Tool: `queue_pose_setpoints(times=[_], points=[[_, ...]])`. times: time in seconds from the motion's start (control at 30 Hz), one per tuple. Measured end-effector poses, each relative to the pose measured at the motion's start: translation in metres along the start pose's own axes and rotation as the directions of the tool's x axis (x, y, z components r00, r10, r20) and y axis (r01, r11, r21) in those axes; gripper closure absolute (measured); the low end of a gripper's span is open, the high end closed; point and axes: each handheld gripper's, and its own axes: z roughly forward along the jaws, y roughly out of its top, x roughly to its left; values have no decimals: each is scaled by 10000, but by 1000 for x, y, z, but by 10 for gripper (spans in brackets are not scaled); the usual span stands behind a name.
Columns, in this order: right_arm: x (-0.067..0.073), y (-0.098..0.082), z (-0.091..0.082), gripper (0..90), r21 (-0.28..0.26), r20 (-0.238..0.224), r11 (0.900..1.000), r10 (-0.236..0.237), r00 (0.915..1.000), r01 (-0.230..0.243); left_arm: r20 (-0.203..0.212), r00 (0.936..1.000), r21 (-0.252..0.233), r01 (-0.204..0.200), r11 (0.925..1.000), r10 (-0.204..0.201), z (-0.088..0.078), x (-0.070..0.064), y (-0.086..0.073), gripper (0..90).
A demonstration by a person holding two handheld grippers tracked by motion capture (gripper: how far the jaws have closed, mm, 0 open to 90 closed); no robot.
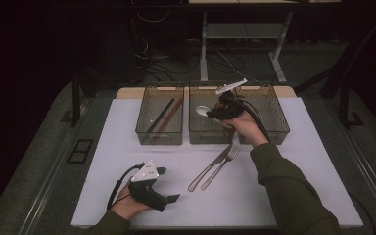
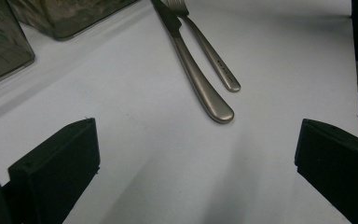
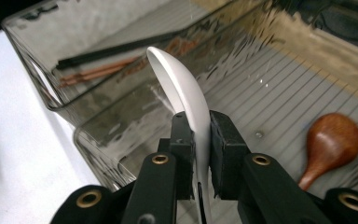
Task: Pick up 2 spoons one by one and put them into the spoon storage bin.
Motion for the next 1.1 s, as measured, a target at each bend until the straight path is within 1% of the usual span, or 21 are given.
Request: queue_pose_setpoints(times=[0.03,0.1,0.13,0.23,0.27,0.3,0.37,0.4,0.43,0.47,0.5,0.53,0.6,0.67,0.73,0.83,0.9,1.0,1.07,1.1], points=[[0,-1,3,775,112,16,9999,42,10000,-42,1,10000,7,12,10000,-12,0,0,0,0],[0,-4,7,685,151,-188,9998,159,9997,-156,5,10000,27,42,10000,-42,0,0,0,0],[0,-5,7,661,114,-236,9998,169,9996,-166,-9,10000,54,31,10000,-31,0,0,0,0],[2,-7,2,598,-237,-317,9995,214,9993,-222,-11,10000,108,82,9999,-82,1,-1,0,0],[2,-8,-2,581,-439,-498,9984,320,9982,-342,-22,9999,92,119,9999,-118,1,-1,0,0],[2,-8,-5,560,-595,-630,9976,328,9975,-366,-40,10000,139,75,9999,-74,1,0,1,0],[2,-10,-13,509,-859,-792,9952,403,9960,-471,-76,9999,176,130,9998,-129,1,0,1,0],[2,-12,-16,487,-941,-978,9939,478,9941,-570,-81,9999,207,113,9997,-111,1,0,1,0],[2,-13,-20,463,-996,-1125,9935,432,9927,-546,-90,9999,209,147,9997,-146,1,0,1,0],[3,-15,-22,439,-1070,-1105,9930,373,9932,-492,-98,9998,286,181,9994,-178,1,0,1,0],[5,-18,-27,422,-1246,-915,9912,339,9952,-452,-121,9997,249,226,9994,-223,2,0,1,0],[5,-20,-31,407,-1344,-914,9899,336,9952,-458,-144,9994,260,310,9992,-307,2,-1,1,0],[7,-25,-38,382,-1449,-905,9877,465,9948,-594,-195,9993,297,327,9990,-321,2,0,1,0],[8,-31,-45,369,-1644,-842,9850,394,9957,-529,-240,9990,286,386,9988,-379,2,0,1,0],[9,-36,-51,340,-1838,-834,9811,451,9955,-599,-295,9988,353,406,9986,-396,2,0,1,0],[12,-46,-59,296,-1971,-768,9788,406,9962,-551,-355,9987,424,384,9984,-369,2,1,2,0],[15,-53,-64,273,-1995,-741,9788,331,9967,-474,-362,9984,381,442,9983,-428,2,1,3,0],[18,-66,-71,230,-2075,-884,9764,421,9952,-597,-370,9983,373,458,9983,-444,3,0,3,0],[21,-75,-74,195,-2094,-714,9762,417,9966,-558,-378,9984,398,437,9983,-422,3,0,4,0],[22,-80,-75,195,-2052,-610,9775,376,9974,-494,-381,9984,401,427,9983,-412,3,0,4,0]])
